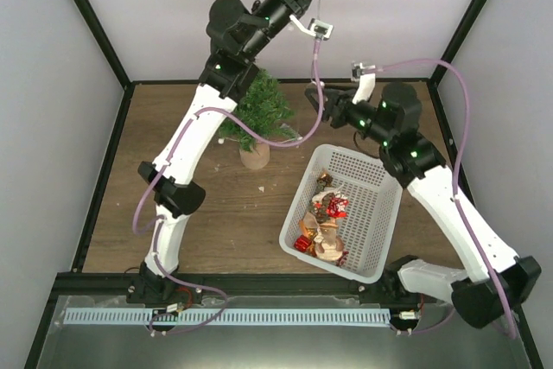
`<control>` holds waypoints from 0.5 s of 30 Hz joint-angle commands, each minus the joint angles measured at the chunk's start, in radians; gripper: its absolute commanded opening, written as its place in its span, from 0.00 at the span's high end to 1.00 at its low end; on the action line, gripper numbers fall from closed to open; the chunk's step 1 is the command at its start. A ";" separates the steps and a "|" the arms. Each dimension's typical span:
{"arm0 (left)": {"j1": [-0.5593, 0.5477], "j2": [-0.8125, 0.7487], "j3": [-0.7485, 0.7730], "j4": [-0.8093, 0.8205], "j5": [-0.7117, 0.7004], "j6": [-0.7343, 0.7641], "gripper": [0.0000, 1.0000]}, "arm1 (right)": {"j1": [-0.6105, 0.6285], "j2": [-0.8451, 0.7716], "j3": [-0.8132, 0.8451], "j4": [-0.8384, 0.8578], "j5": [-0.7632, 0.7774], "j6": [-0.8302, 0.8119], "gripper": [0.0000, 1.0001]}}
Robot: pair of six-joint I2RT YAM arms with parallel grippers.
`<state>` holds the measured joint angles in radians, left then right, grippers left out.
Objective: Decorate the small christmas tree
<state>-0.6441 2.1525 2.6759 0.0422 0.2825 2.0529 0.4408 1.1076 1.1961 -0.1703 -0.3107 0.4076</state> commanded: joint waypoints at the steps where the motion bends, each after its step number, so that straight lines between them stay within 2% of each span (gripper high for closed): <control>1: 0.042 -0.021 0.014 0.041 0.027 -0.015 1.00 | -0.004 0.090 0.144 0.070 -0.011 0.010 0.43; 11: 0.081 -0.023 0.014 0.048 0.036 -0.050 1.00 | 0.002 0.385 0.475 0.108 -0.122 0.049 0.47; 15: 0.086 -0.020 0.018 0.051 0.045 -0.048 1.00 | 0.021 0.480 0.586 0.076 -0.093 0.033 0.49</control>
<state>-0.5640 2.1525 2.6759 0.0666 0.2924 2.0155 0.4492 1.5280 1.6775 -0.0826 -0.3946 0.4397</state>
